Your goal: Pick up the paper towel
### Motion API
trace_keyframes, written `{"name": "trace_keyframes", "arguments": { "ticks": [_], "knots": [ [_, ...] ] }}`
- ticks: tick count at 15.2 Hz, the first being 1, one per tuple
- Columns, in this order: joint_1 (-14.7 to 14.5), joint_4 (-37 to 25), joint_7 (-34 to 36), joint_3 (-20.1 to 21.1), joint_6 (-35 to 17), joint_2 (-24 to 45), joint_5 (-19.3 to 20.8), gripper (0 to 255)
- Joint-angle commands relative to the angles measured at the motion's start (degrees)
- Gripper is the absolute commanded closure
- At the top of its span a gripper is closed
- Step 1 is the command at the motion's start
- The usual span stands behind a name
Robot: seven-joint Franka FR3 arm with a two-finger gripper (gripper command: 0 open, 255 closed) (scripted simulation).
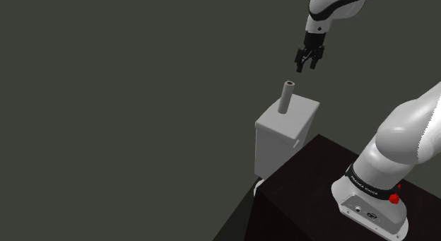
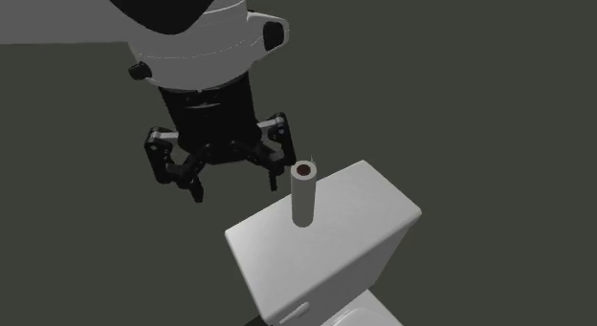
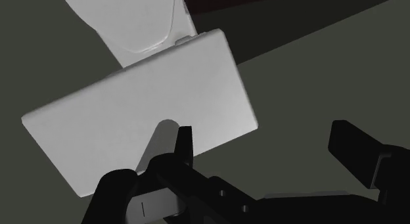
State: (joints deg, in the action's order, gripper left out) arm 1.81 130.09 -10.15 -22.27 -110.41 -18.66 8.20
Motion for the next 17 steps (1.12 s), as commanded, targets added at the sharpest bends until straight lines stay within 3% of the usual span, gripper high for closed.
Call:
{"name": "trace_keyframes", "arguments": {
  "ticks": [1,9,17],
  "knots": [
    [-0.2,-1.9,-2.8,-1.9,-2.4,4.4,-1.4,0],
    [0.9,-13.1,-15.6,-6.4,-8.5,23.8,-11.5,0],
    [7.5,-30.0,-26.0,-4.6,-8.4,43.9,-22.5,0]
  ]
}}
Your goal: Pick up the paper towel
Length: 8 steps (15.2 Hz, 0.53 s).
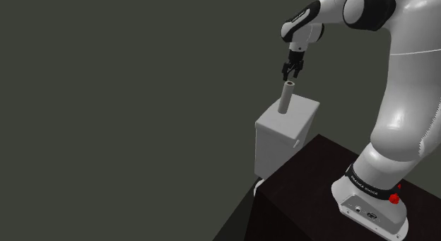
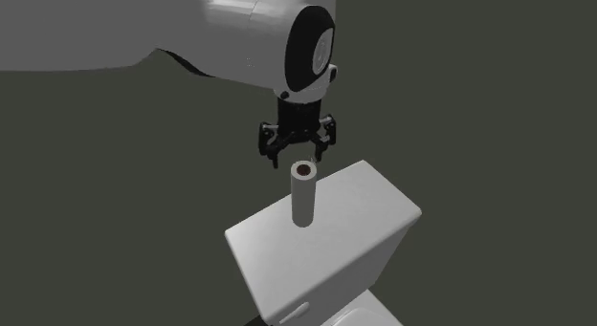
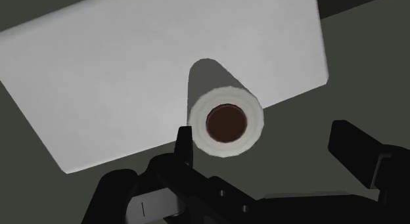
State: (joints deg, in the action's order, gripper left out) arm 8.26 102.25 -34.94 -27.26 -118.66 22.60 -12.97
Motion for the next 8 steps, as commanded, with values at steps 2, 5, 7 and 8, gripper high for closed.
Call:
{"name": "trace_keyframes", "arguments": {
  "ticks": [2,5,7,8],
  "knots": [
    [2.8,-6.4,-2.6,1.3,0.5,6.6,-2.9,0],
    [3.0,-5.7,-3.0,1.7,-1.2,7.7,-3.5,0],
    [3.2,-5.3,-3.2,1.9,-2.3,8.5,-3.9,0],
    [3.2,-5.1,-3.4,2.1,-2.9,9.0,-4.2,0]
  ]
}}
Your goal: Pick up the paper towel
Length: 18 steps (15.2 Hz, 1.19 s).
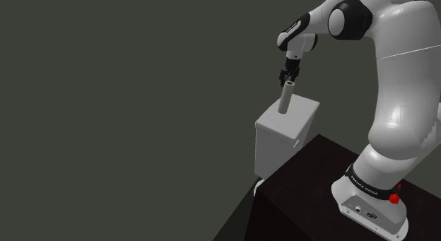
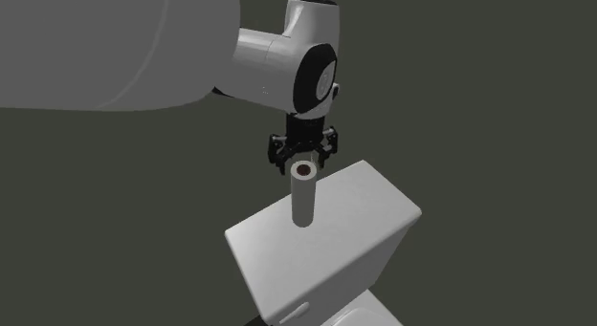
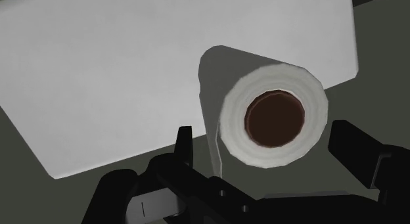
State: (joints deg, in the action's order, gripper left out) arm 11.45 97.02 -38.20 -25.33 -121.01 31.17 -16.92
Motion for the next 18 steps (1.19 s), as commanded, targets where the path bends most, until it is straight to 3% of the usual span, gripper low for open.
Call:
{"name": "trace_keyframes", "arguments": {
  "ticks": [1,3,4,13,18],
  "knots": [
    [0.1,0.3,-0.3,0.3,-1.1,0.8,-0.4,0],
    [0.2,0.4,-0.3,0.4,-1.4,1.0,-0.6,0],
    [0.2,0.2,-0.3,0.4,-1.2,1.1,-0.5,255],
    [0.2,0.4,-0.3,0.4,-1.4,1.0,-0.6,255],
    [-0.2,-0.5,0.4,-0.3,1.4,-1.0,0.5,255]
  ]
}}
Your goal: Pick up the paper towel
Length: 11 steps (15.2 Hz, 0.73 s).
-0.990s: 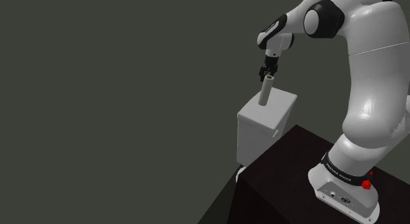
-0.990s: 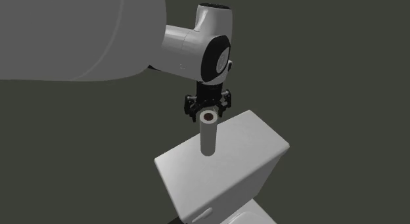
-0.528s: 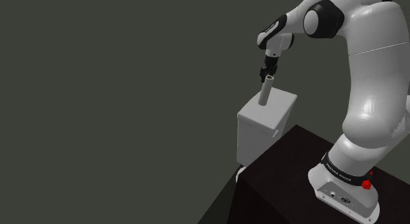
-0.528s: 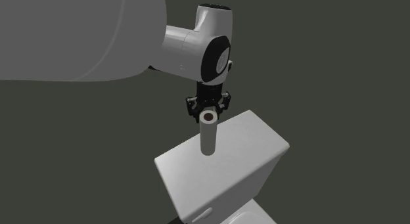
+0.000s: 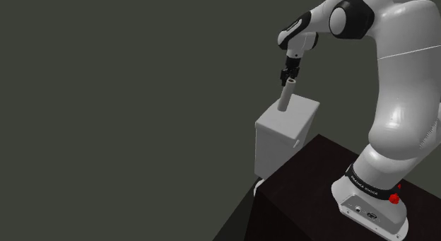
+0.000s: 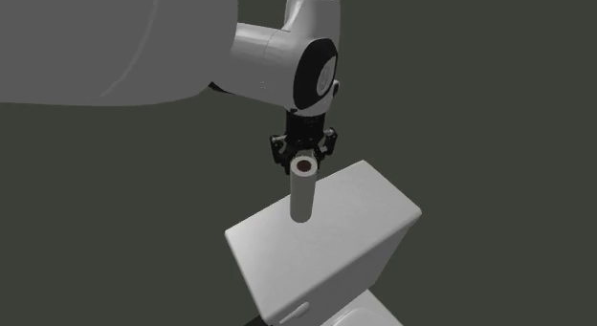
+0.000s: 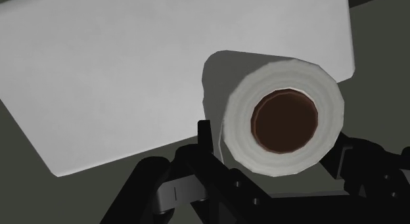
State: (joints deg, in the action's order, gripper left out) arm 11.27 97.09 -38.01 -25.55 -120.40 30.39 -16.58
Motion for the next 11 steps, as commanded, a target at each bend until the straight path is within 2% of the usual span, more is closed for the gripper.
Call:
{"name": "trace_keyframes", "arguments": {
  "ticks": [1,11],
  "knots": [
    [-0.1,-0.8,0.3,-0.2,1.4,-0.6,0.4,255],
    [-0.6,-3.5,1.5,-1.2,6.9,-3.7,2.1,255]
  ]
}}
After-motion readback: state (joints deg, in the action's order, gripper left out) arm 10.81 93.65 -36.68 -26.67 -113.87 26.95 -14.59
